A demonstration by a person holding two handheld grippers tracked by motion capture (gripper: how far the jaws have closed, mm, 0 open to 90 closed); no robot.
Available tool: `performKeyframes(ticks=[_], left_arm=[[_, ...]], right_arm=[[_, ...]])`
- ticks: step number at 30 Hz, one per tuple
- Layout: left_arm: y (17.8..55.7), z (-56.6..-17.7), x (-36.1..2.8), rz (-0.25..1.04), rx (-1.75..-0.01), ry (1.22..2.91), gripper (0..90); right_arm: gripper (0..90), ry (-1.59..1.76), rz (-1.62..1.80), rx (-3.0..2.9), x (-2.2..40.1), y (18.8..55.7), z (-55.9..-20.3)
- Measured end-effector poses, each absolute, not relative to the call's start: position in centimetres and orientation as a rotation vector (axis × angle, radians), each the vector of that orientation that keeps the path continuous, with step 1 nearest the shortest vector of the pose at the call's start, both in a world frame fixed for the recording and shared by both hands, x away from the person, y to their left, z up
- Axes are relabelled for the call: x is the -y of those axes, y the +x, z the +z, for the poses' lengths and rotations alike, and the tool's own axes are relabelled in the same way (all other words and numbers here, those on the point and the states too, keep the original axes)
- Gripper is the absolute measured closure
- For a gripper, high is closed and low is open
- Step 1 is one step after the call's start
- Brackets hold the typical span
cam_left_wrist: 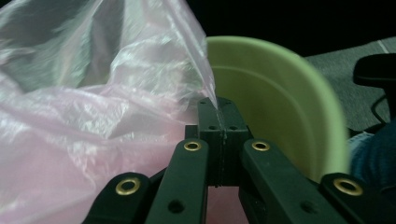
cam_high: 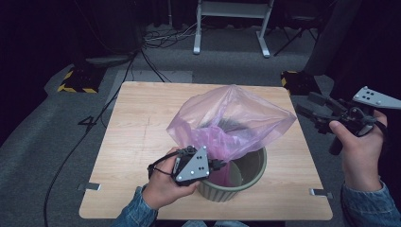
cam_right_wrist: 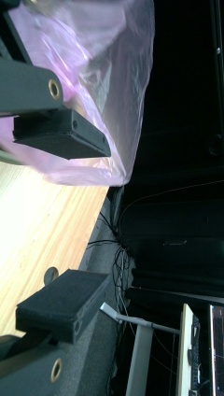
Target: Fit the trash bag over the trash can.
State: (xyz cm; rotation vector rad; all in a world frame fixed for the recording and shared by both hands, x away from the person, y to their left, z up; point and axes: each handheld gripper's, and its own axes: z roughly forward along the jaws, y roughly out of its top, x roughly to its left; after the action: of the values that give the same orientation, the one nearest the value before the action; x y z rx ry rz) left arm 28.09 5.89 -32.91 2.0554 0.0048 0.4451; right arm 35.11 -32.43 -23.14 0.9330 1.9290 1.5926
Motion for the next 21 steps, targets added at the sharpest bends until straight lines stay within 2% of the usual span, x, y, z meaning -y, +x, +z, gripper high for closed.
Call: performKeyframes(ticks=[4, 10, 14, 15, 19, 21], left_arm=[[27.2, -32.5, -5.2, 0.44, 0.065, 2.073, 90.0], [27.8, -32.7, -4.9, 0.405, 0.08, 2.077, 90.0], [28.3, -32.8, -5.2, 0.395, 0.064, 2.07, 90.0], [28.3, -32.9, -5.4, 0.394, 0.058, 2.067, 90.0], [28.4, -32.9, -6.6, 0.425, 0.019, 2.062, 90.0], [28.3, -32.9, -7.5, 0.466, -0.01, 2.049, 90.0]], right_arm=[[30.1, 0.964, 1.596, -1.992, 32.0, 36.4, -23.1], [24.8, 0.907, 1.602, -2.149, 29.8, 37.6, -23.4], [25.6, 0.903, 1.51, -2.325, 27.8, 38.8, -24.8], [31.4, 0.912, 1.468, -2.354, 27.5, 39.2, -25.3], [77.6, 0.9, 1.393, -2.472, 26.9, 40.0, -26.9], [89.7, 0.898, 1.371, -2.479, 27.0, 40.1, -27.3]])
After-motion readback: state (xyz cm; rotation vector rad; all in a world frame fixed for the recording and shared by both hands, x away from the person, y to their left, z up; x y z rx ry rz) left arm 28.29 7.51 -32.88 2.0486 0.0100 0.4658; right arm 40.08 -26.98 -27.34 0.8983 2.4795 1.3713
